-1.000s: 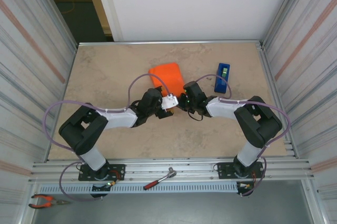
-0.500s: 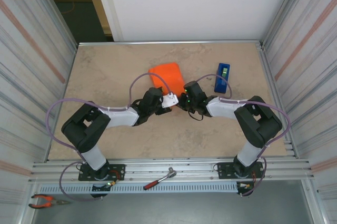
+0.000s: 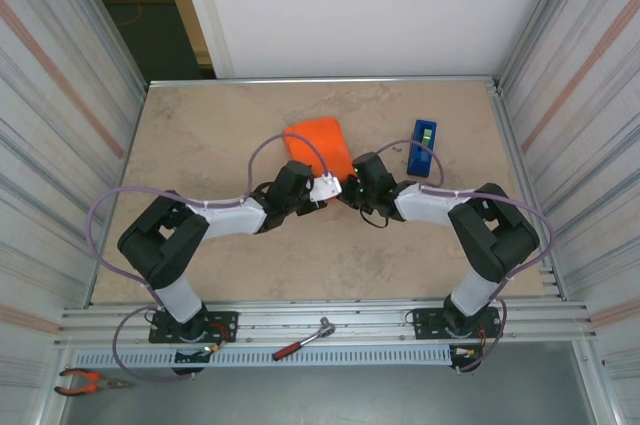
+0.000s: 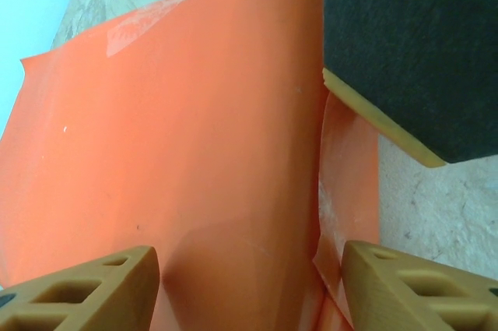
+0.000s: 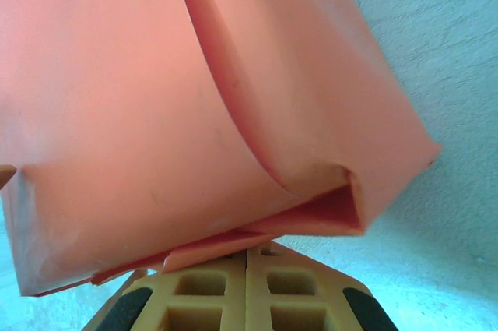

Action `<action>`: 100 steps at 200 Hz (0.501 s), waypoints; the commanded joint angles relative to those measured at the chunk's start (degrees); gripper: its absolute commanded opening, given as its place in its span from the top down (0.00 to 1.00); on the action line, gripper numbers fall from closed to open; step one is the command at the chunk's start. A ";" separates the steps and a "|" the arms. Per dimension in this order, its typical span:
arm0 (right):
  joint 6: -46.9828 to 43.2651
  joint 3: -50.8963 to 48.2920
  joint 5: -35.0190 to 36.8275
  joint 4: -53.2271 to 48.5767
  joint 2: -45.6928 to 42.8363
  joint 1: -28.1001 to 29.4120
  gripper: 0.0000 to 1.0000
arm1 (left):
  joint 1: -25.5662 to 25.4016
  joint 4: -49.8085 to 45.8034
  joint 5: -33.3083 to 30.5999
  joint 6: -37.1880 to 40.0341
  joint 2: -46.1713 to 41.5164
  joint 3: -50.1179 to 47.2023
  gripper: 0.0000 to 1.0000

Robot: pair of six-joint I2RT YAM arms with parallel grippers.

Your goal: Wrap the gift box in paper

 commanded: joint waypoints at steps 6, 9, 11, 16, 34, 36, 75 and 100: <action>-1.39 -1.74 -1.27 -3.00 -5.70 -1.32 1.00 | 0.64 -2.25 -1.23 -1.14 1.71 2.02 0.36; -1.53 -2.06 -1.31 -3.34 -6.23 -1.72 1.00 | 0.64 -2.41 -1.21 -1.22 1.79 2.13 0.36; -1.62 -2.27 -1.33 -3.60 -6.58 -1.99 1.00 | 0.64 -2.49 -1.19 -1.21 1.73 2.20 0.36; -1.80 -2.64 -1.38 -4.34 -7.59 -2.71 1.00 | 0.65 -2.78 -1.16 -1.25 1.87 2.39 0.36; -2.76 -4.46 -2.02 -6.68 -11.91 -6.60 1.00 | 0.64 -3.73 -1.29 -1.45 2.13 2.91 0.36; -2.87 -4.63 -2.04 -6.98 -12.42 -7.14 1.00 | 0.64 -3.81 -1.25 -1.48 2.19 3.01 0.36; -5.20 -5.16 -5.01 -12.63 -21.26 -19.13 1.00 | 0.73 -5.95 -1.51 -1.77 2.85 4.39 0.36; -6.40 -4.03 -6.83 -15.11 -24.59 -24.79 1.00 | 0.81 -6.84 -1.61 -2.20 3.08 4.94 0.38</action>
